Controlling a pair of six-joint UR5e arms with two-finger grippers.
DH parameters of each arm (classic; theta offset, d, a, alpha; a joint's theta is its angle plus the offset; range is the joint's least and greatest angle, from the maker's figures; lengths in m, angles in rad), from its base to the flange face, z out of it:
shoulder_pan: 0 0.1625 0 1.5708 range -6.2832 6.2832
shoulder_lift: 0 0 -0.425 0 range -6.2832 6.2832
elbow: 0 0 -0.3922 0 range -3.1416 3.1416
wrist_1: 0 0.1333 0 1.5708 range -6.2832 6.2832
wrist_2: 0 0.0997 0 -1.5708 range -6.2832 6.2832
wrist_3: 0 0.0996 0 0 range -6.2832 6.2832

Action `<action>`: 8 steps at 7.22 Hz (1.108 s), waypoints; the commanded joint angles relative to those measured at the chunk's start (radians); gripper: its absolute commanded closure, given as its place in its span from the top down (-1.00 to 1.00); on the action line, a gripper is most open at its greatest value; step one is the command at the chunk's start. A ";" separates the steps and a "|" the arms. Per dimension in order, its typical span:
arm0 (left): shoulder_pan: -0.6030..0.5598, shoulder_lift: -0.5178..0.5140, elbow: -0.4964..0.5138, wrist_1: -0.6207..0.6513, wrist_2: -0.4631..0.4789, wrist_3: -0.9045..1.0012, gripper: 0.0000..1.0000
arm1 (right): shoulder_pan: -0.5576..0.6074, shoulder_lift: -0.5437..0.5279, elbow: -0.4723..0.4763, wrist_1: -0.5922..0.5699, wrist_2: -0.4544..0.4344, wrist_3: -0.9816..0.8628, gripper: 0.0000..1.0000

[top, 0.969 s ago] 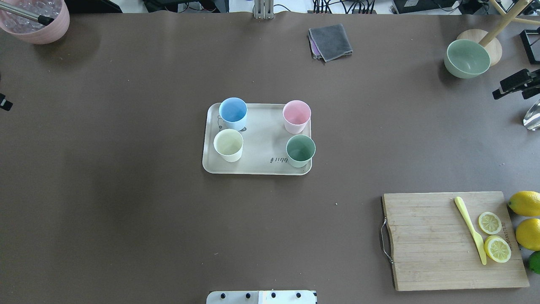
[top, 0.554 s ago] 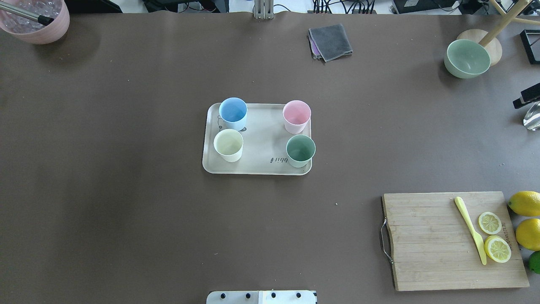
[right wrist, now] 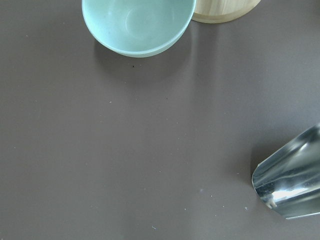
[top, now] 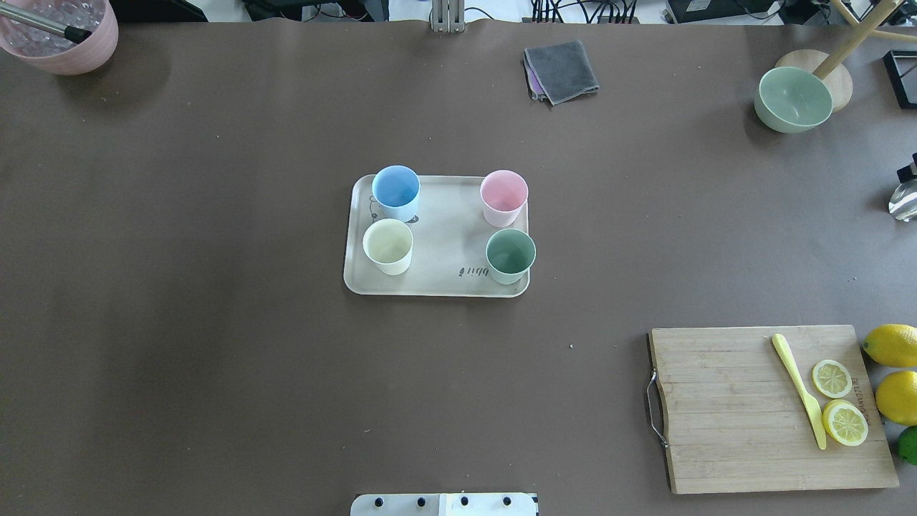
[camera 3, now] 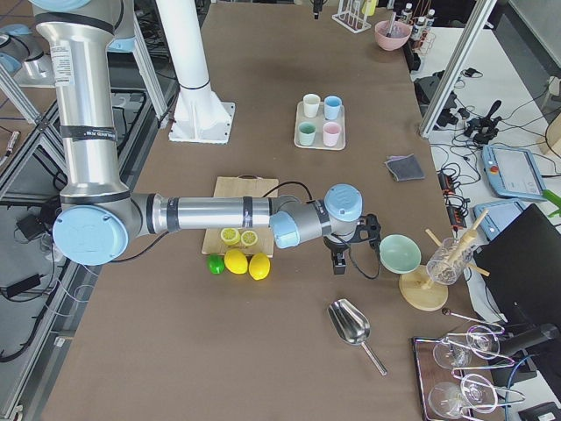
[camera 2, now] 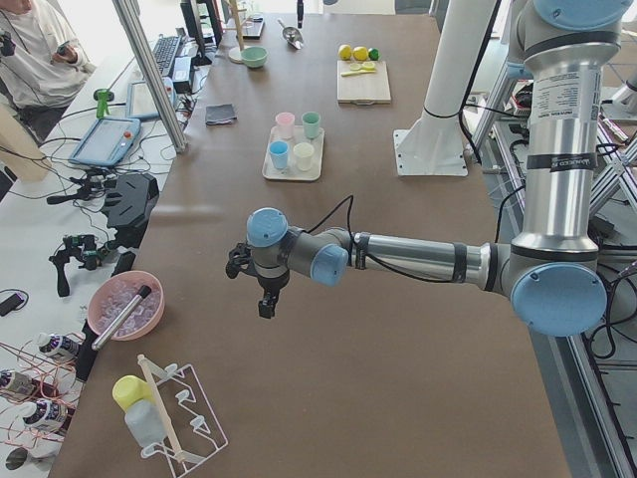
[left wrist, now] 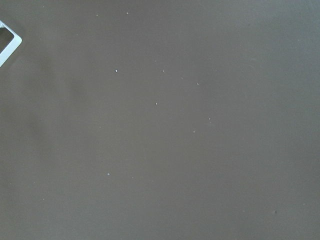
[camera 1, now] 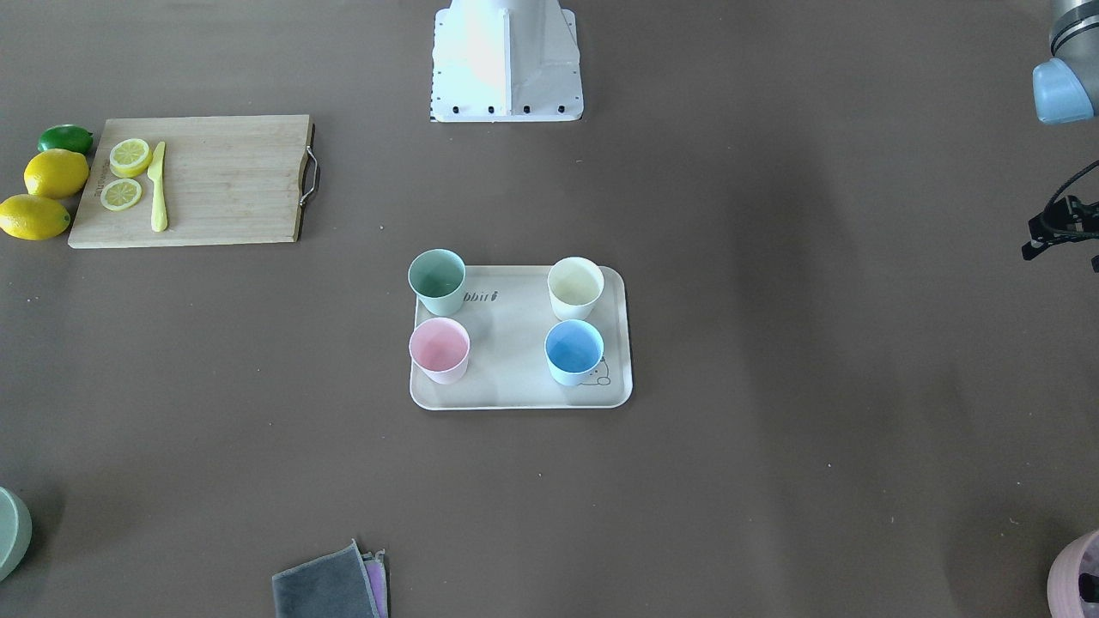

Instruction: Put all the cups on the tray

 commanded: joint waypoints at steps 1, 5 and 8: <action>-0.002 0.003 0.003 0.001 0.006 0.001 0.96 | -0.001 -0.001 -0.003 0.000 -0.002 -0.001 1.00; -0.002 0.005 0.001 0.001 0.070 0.003 0.96 | -0.003 0.001 -0.008 0.000 -0.010 -0.001 1.00; -0.002 0.003 -0.005 0.004 0.017 0.001 0.96 | -0.007 -0.001 -0.011 -0.012 -0.013 -0.001 1.00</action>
